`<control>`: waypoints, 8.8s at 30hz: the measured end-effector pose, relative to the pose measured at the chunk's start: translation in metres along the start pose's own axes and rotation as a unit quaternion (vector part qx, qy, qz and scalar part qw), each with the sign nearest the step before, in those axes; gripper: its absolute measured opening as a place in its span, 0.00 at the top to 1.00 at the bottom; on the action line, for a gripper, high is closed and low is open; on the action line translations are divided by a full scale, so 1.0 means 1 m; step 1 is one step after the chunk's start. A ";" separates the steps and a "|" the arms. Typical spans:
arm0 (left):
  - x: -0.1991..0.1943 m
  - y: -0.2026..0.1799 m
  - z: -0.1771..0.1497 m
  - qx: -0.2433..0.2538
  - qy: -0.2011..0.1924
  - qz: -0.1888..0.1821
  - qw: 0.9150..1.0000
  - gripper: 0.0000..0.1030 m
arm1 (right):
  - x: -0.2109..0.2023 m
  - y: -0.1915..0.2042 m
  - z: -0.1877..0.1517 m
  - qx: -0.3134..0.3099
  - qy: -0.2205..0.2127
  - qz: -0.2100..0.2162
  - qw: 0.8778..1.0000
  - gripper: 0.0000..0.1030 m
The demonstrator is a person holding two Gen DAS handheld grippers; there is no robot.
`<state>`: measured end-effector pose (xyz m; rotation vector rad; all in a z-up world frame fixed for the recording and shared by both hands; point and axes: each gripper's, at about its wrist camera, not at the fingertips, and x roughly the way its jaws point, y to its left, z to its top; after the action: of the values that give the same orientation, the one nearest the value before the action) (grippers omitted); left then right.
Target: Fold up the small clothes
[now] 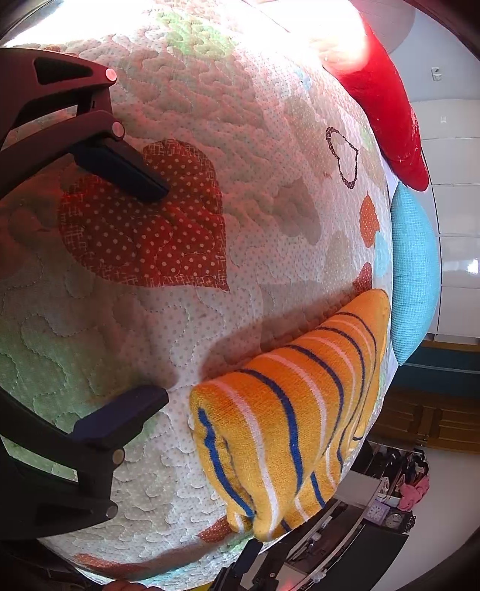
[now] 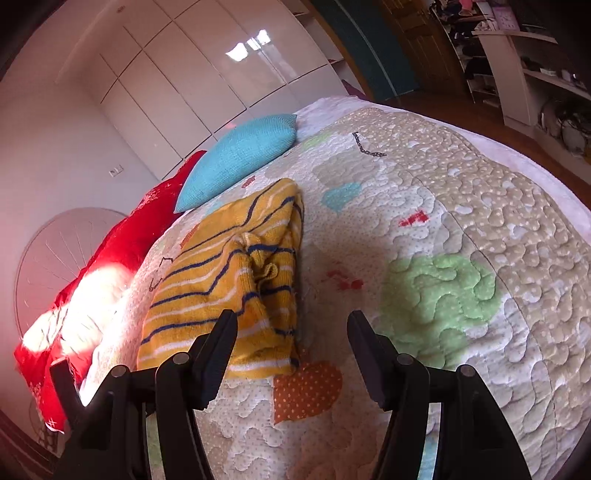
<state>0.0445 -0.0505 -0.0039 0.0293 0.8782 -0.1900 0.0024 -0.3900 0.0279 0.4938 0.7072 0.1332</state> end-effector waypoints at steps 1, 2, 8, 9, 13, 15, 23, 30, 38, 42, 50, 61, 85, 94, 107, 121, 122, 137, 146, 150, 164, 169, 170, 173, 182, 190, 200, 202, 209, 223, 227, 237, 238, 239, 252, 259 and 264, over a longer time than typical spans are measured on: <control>0.000 0.000 0.000 0.000 0.000 0.002 1.000 0.02 | 0.000 0.006 -0.008 -0.014 -0.002 -0.023 1.000 0.34; 0.000 -0.001 0.000 0.001 0.000 0.003 1.000 0.02 | 0.000 0.010 -0.017 -0.027 -0.003 -0.050 0.998 0.32; 0.001 -0.003 0.000 0.002 0.007 0.018 1.000 0.00 | -0.015 0.010 -0.049 -0.061 -0.018 -0.105 0.992 0.29; 0.001 -0.004 0.001 0.000 0.011 0.024 1.000 0.00 | -0.017 0.010 -0.052 -0.068 -0.018 -0.110 0.991 0.27; -0.005 -0.010 -0.001 -0.027 0.016 0.039 0.999 0.00 | -0.018 0.017 -0.063 -0.108 -0.013 -0.137 0.985 0.27; -0.009 -0.014 -0.004 -0.042 0.014 0.021 0.999 0.00 | -0.016 0.022 -0.067 -0.128 -0.009 -0.149 0.981 0.23; -0.011 -0.034 -0.016 -0.030 0.004 0.043 0.999 0.00 | -0.006 0.033 -0.080 -0.168 -0.017 -0.191 0.967 0.17; -0.011 -0.037 -0.019 -0.028 -0.005 0.053 0.998 0.00 | -0.004 0.035 -0.081 -0.168 -0.014 -0.203 0.965 0.14; -0.011 -0.036 -0.020 -0.032 -0.003 0.055 0.998 0.00 | -0.003 0.036 -0.084 -0.168 -0.022 -0.209 0.963 0.13; -0.011 -0.036 -0.020 -0.031 -0.004 0.056 0.998 0.00 | -0.004 0.036 -0.085 -0.168 -0.023 -0.209 0.963 0.13; -0.041 -0.029 0.000 -0.049 -0.014 -0.017 0.999 0.03 | -0.007 0.038 -0.088 -0.170 -0.026 -0.207 0.963 0.13; 0.009 -0.050 0.108 0.003 0.007 0.006 1.000 0.08 | -0.008 0.038 -0.089 -0.172 -0.030 -0.204 0.963 0.13; -0.017 -0.010 0.038 -0.089 0.023 -0.059 0.994 0.11 | -0.009 0.038 -0.090 -0.174 -0.035 -0.201 0.963 0.12; -0.010 -0.011 -0.012 -0.038 -0.014 0.005 0.999 0.05 | -0.029 0.040 -0.075 -0.157 -0.037 -0.141 0.977 0.18; -0.008 -0.016 -0.014 -0.028 -0.016 0.013 0.999 0.00 | 0.078 0.072 0.082 -0.039 0.079 0.065 0.994 0.68; -0.009 -0.016 -0.015 -0.030 -0.021 0.012 0.999 0.00 | 0.063 0.147 0.084 -0.183 0.034 0.020 0.982 0.68; -0.009 -0.016 -0.015 -0.031 -0.022 0.011 0.999 0.00 | 0.081 0.162 0.082 -0.198 0.049 0.023 0.979 0.74; -0.014 -0.012 -0.017 -0.041 -0.030 -0.009 0.999 0.00 | 0.101 0.150 -0.014 -0.181 0.113 0.028 0.977 0.87; -0.014 -0.013 -0.017 -0.040 -0.030 -0.006 0.999 0.00 | 0.043 0.149 -0.003 -0.180 0.074 0.051 0.980 0.87; -0.014 -0.013 -0.016 -0.039 -0.029 -0.004 0.999 0.00 | 0.083 0.170 0.021 -0.185 0.073 0.045 0.979 0.87; -0.014 -0.011 -0.017 -0.043 -0.032 -0.008 0.999 0.00 | 0.043 0.100 -0.041 -0.144 0.118 0.063 0.981 0.74; -0.013 -0.013 -0.017 -0.040 -0.031 -0.003 0.999 0.00 | -0.009 0.056 -0.046 -0.125 0.034 -0.042 0.991 0.35; -0.013 -0.014 -0.017 -0.039 -0.030 -0.001 0.999 0.00 | -0.009 0.045 -0.045 -0.108 0.033 -0.059 0.992 0.33; -0.012 -0.016 -0.016 -0.037 -0.025 0.007 0.999 0.00 | 0.000 0.021 -0.044 -0.066 0.048 -0.090 0.993 0.31; -0.002 -0.022 -0.006 -0.040 0.021 0.041 0.998 0.00 | 0.013 0.049 -0.065 -0.125 0.032 -0.117 0.985 0.00; -0.006 -0.019 -0.011 -0.051 0.006 0.036 0.998 0.00 | 0.003 0.043 -0.068 -0.078 0.028 -0.091 0.992 0.00; -0.051 -0.028 -0.021 -0.083 0.004 0.014 0.996 0.00 | -0.022 0.066 -0.085 -0.131 0.027 -0.116 0.984 0.00; -0.065 -0.033 -0.021 -0.082 -0.011 0.019 0.996 0.00 | -0.035 0.062 -0.082 -0.116 0.013 -0.120 0.986 0.00; -0.084 -0.052 -0.017 -0.069 -0.024 0.001 0.997 0.00 | -0.047 0.056 -0.071 -0.111 0.004 -0.155 0.982 0.00; -0.070 -0.064 -0.027 -0.057 0.002 0.002 0.998 0.00 | -0.034 0.052 -0.074 -0.117 0.024 -0.170 0.978 0.00; -0.069 -0.064 -0.027 -0.056 0.003 0.002 0.998 0.00 | -0.031 0.054 -0.075 -0.120 0.028 -0.171 0.978 0.00; -0.065 -0.063 -0.028 -0.055 0.008 0.002 0.998 0.00 | -0.027 0.057 -0.077 -0.129 0.031 -0.172 0.976 0.00; -0.064 -0.063 -0.028 -0.056 0.009 0.002 0.998 0.00 | -0.027 0.058 -0.077 -0.131 0.031 -0.172 0.976 0.00; -0.064 -0.063 -0.028 -0.056 0.010 0.001 0.998 0.00 | -0.027 0.058 -0.077 -0.132 0.031 -0.172 0.976 0.00; -0.057 -0.059 -0.032 -0.063 0.022 -0.004 0.998 0.00 | -0.024 0.062 -0.081 -0.149 0.031 -0.181 0.972 0.00; -0.054 -0.060 -0.035 -0.058 0.028 -0.001 0.998 0.00 | -0.022 0.064 -0.082 -0.155 0.030 -0.183 0.970 0.00; -0.054 -0.059 -0.035 -0.059 0.028 -0.004 0.998 0.00 | -0.021 0.063 -0.083 -0.155 0.032 -0.184 0.970 0.00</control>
<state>-0.0263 -0.0969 0.0188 -0.0800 0.9435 -0.1457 -0.0650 -0.3085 0.0165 0.0555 0.8134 -0.0889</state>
